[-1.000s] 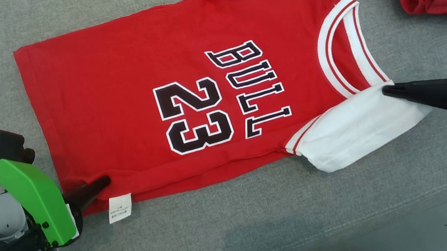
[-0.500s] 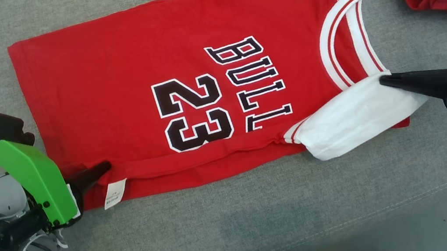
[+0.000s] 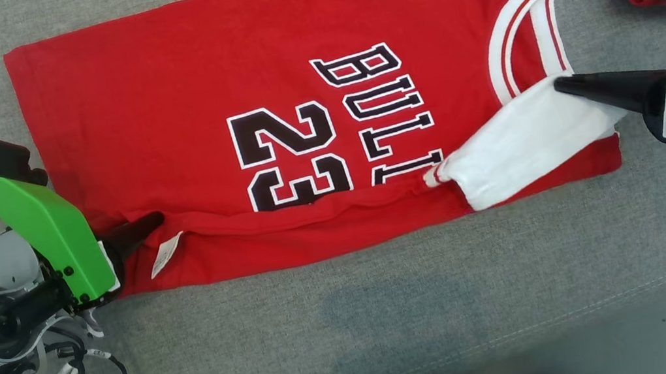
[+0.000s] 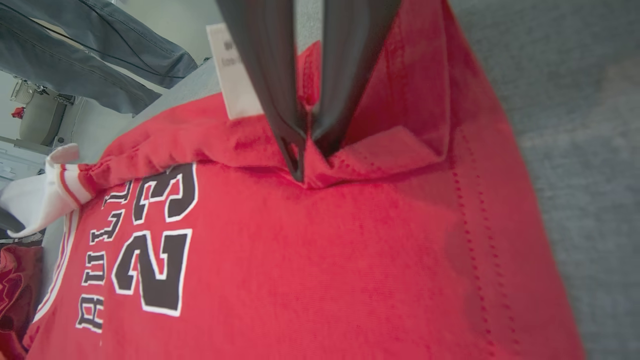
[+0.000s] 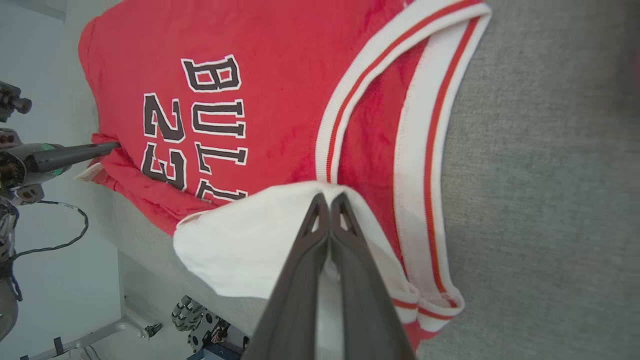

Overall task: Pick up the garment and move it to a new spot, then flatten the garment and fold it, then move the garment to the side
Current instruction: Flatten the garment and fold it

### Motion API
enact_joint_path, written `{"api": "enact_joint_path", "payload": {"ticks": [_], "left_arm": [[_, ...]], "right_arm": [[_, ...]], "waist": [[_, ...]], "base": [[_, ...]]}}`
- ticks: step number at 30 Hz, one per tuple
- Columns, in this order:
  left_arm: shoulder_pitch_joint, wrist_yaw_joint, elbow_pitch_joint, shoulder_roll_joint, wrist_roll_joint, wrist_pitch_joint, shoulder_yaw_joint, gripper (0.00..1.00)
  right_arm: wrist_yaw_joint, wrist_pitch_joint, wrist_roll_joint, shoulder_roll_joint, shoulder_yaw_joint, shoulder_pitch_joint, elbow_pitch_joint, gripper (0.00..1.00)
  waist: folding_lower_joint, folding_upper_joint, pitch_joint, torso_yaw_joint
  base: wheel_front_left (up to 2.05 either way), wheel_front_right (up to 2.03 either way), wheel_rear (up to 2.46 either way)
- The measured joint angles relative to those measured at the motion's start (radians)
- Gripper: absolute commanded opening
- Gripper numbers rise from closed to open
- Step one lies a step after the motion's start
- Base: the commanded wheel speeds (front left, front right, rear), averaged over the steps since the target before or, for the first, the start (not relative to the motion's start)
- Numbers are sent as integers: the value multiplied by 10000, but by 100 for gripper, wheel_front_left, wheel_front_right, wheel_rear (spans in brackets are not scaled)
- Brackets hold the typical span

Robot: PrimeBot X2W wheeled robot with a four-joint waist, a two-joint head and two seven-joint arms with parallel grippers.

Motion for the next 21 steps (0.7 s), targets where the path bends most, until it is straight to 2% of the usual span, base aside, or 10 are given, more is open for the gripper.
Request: {"api": "enact_joint_path", "payload": {"ticks": [1,2,3,4,6,7,11,15,18,21], "left_arm": [[-28,0,50,-69,79,4,71,0],[-60,0,82,-150,159,6,134,0],[-103,0,128,-238,247,-19,236,8],[-150,0,190,-314,334,-88,343,46],[-266,0,270,-380,441,-157,445,92],[-317,0,274,-380,512,-186,445,100],[-477,0,309,-466,662,-316,462,100],[-492,0,372,-591,715,-464,499,100],[-396,0,332,-723,729,-493,397,100],[13,-6,199,-744,731,-495,157,100]], "right_arm": [[-67,-77,-61,44,-15,-45,90,100],[-67,-138,-117,84,-23,-110,182,100],[-69,-234,-188,132,-52,-167,251,100],[-69,-330,-245,173,-82,-227,326,100],[-69,-575,-374,251,-151,-355,493,100],[-65,-736,-491,278,-184,-403,539,100],[-58,-1448,-895,520,-362,-576,880,100],[90,-2222,-1229,736,-554,-589,1170,100],[230,-2811,-1229,859,-794,-585,1258,100],[554,-3400,-1534,815,-846,-484,1239,100]], "waist": [[0,0,7,1],[0,0,13,3],[0,0,17,4],[0,0,19,5],[0,0,21,7],[0,0,21,7],[0,0,-16,2],[0,0,-158,-13],[0,0,-292,-6],[0,0,-455,22]], "base": [[0,0,0],[0,0,0],[0,0,0],[0,0,0],[0,0,0],[0,0,0],[0,0,0],[0,0,0],[0,0,0],[0,0,0]]}}
